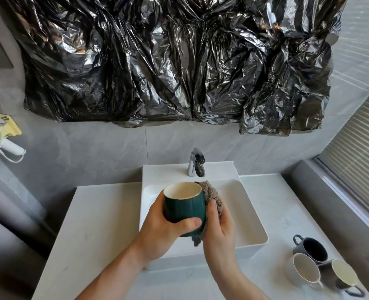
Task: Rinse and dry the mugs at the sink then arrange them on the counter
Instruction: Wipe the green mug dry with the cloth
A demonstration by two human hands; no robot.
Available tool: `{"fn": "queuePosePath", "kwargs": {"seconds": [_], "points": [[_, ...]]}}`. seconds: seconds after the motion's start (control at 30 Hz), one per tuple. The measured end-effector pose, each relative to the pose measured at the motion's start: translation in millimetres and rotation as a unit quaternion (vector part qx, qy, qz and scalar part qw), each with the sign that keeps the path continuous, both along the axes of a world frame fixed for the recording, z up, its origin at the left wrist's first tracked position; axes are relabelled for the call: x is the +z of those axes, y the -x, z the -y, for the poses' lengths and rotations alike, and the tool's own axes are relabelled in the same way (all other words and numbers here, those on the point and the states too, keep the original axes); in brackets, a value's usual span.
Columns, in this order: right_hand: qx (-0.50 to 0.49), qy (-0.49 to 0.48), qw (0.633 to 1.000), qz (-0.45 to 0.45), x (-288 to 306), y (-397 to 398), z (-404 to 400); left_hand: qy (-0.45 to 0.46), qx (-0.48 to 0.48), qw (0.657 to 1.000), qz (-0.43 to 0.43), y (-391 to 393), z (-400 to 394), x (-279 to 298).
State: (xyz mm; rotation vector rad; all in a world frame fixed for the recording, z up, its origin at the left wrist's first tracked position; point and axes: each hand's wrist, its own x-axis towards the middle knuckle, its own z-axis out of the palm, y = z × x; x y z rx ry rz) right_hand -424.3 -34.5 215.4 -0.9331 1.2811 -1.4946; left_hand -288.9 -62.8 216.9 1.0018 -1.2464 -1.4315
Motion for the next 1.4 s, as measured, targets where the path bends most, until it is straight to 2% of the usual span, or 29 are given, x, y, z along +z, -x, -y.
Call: {"fn": "queuePosePath", "kwargs": {"seconds": [0.13,0.27,0.33,0.4,0.47,0.53,0.67,0.77,0.83,0.93,1.03,1.17,1.23,1.3,1.37,1.4], "points": [[0.069,-0.072,0.995,-0.006,15,17,-5,0.104,0.031,0.978,0.176,-6,-5,-3],[0.063,-0.019,0.990,-0.123,36,41,-5,0.183,0.048,0.946,0.264,-13,3,-8],[0.071,0.025,0.976,-0.204,47,48,-1,0.221,0.050,0.926,0.302,-14,8,-12],[0.108,0.069,0.939,-0.319,58,50,6,0.246,0.052,0.912,0.324,-13,11,-14],[0.151,0.089,0.882,-0.437,64,49,15,0.260,0.061,0.903,0.338,-11,14,-17],[0.177,0.085,0.846,-0.496,66,44,21,0.268,0.084,0.898,0.340,-8,17,-21],[0.253,-0.026,0.862,-0.438,71,31,28,0.276,0.100,0.894,0.339,-5,22,-24],[0.311,-0.096,0.843,-0.428,66,27,39,0.295,0.092,0.882,0.355,-9,23,-28],[0.367,-0.139,0.836,-0.383,64,22,45,0.320,0.076,0.873,0.359,-11,23,-30],[0.428,-0.164,0.826,-0.328,65,18,51,0.341,0.064,0.867,0.357,-12,23,-35],[0.452,-0.197,0.802,-0.337,61,21,52,0.344,0.073,0.868,0.351,-16,25,-39],[0.440,-0.185,0.823,-0.307,57,23,45,0.365,0.071,0.854,0.363,-16,27,-35],[0.437,-0.161,0.818,-0.337,58,26,41,0.365,0.064,0.852,0.370,-14,29,-33],[0.427,-0.070,0.777,-0.457,58,34,36,0.354,0.067,0.854,0.375,-14,32,-33],[0.367,0.060,0.690,-0.621,51,39,29,0.342,0.062,0.857,0.381,-14,34,-34],[0.336,0.098,0.660,-0.664,49,39,25,0.343,0.054,0.856,0.383,-13,34,-34]]}}
